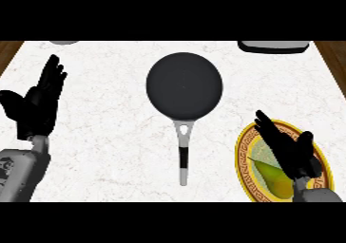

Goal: Pick the pear from the plate and place it in the pan

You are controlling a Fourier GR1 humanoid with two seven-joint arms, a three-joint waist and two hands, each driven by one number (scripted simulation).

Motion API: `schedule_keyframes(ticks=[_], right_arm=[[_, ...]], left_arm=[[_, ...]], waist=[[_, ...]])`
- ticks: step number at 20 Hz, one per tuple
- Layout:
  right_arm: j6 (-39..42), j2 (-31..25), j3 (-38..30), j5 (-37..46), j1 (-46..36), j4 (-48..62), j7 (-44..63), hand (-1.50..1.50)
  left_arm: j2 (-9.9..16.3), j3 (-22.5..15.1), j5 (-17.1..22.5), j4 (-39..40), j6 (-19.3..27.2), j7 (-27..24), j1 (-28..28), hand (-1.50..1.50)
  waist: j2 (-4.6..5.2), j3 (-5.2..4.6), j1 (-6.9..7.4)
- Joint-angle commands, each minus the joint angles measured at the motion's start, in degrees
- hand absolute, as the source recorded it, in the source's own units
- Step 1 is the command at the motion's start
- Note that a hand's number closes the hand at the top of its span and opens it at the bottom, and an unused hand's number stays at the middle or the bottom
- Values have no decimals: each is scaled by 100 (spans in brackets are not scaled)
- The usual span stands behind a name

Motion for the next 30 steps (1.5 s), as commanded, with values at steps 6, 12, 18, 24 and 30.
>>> schedule_keyframes(ticks=[6, 12, 18, 24, 30], right_arm=[[2480, 1039, -595, -3113, -1038, 235, -538, 150], [5341, -1292, -1540, -2780, -525, 1693, -1725, -150], [5983, -1915, -1839, -1886, -1294, 2508, -2307, -150], [6001, -1955, -1713, -1266, -1805, 2306, -2678, -150], [5770, -2063, -1239, -275, -2166, 1513, -2907, -150]], left_arm=[[-286, -28, 400, -106, -267, 38, 22, 0], [-438, -30, 702, -170, -446, 149, 468, 0], [-409, -72, 711, -233, -613, 93, 396, 0], [-530, -155, 638, -317, -463, 222, 327, 0], [-470, -159, 674, -380, -624, 141, 509, 0]], waist=[[137, 224, 329], [106, 168, 77], [150, 181, 275], [148, 179, 313], [133, 173, 372]])
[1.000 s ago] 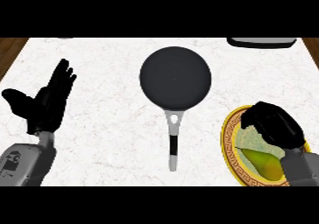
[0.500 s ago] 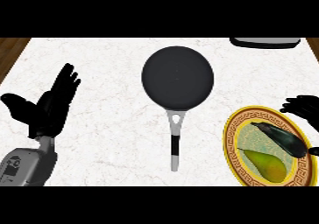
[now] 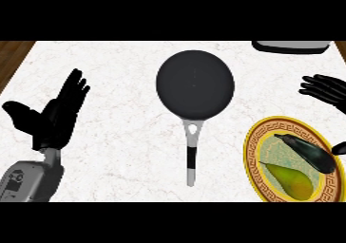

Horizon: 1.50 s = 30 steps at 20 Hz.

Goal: Pick the pear from the plate and place it in the pan

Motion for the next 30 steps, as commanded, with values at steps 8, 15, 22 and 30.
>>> schedule_keyframes(ticks=[8, 15, 22, 30], right_arm=[[953, -332, 1457, 1752, -329, -1163, -1284, -150], [513, -912, 2251, 2419, -29, -1811, -2326, -150], [-1191, -1681, 3023, 3747, 159, -1766, -3765, -150], [-2229, -1748, 3636, 3912, -93, -665, -4862, -150]], left_arm=[[45, 96, 42, -66, -22, 93, -46, 0], [96, 235, 47, 82, -61, -32, 14, 0], [101, 165, 33, -165, -108, 29, 317, 0], [173, 335, 45, -111, -124, 193, 151, 0]], waist=[[-6, -9, -10], [-15, -13, -173], [-44, -23, -161], [-56, -46, -167]])
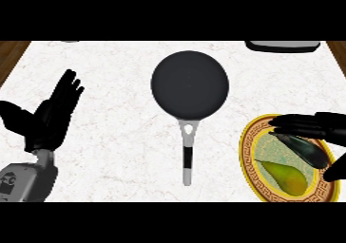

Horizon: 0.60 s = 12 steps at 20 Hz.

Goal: Pick the pear from the plate and place it in the pan

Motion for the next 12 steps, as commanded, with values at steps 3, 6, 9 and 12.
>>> schedule_keyframes(ticks=[3, 6, 9, 12], right_arm=[[321, -24, 447, 256, -177, 751, -1571, -150], [183, 233, 759, 488, -372, 854, -1221, -150], [183, 241, 742, 513, -590, 1129, -1311, -150], [119, 444, 908, 595, -657, 1304, -1166, -150]], left_arm=[[-78, -7, -104, 22, -19, -209, 238, 0], [-74, -71, -227, -276, 234, 328, -17, 0], [-70, -22, -209, -227, -11, 9, 258, 0], [-81, 155, -102, -132, -51, 19, 198, 0]], waist=[[-17, -13, -35], [-42, -13, -69], [-47, -17, -101], [-45, -18, -115]])
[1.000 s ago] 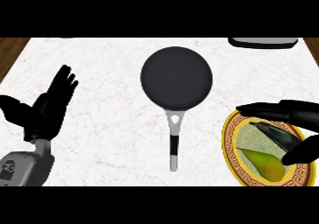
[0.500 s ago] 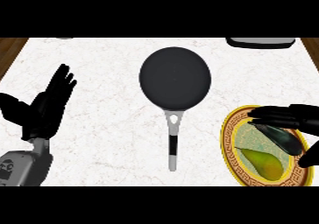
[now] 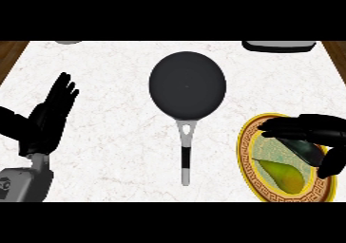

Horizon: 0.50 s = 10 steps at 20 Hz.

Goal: Pick the pear from the plate and place it in the pan

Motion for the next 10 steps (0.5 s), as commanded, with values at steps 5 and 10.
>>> schedule_keyframes(ticks=[5, 10], right_arm=[[336, 746, 387, 257, -250, 641, -589, -150], [162, 669, 532, 529, -221, 906, -902, -150]], left_arm=[[-75, 116, -124, 434, -100, -190, -197, 0], [-24, 272, 24, 190, -244, -49, -21, 0]], waist=[[2, -3, -76], [-12, -1, -67]])
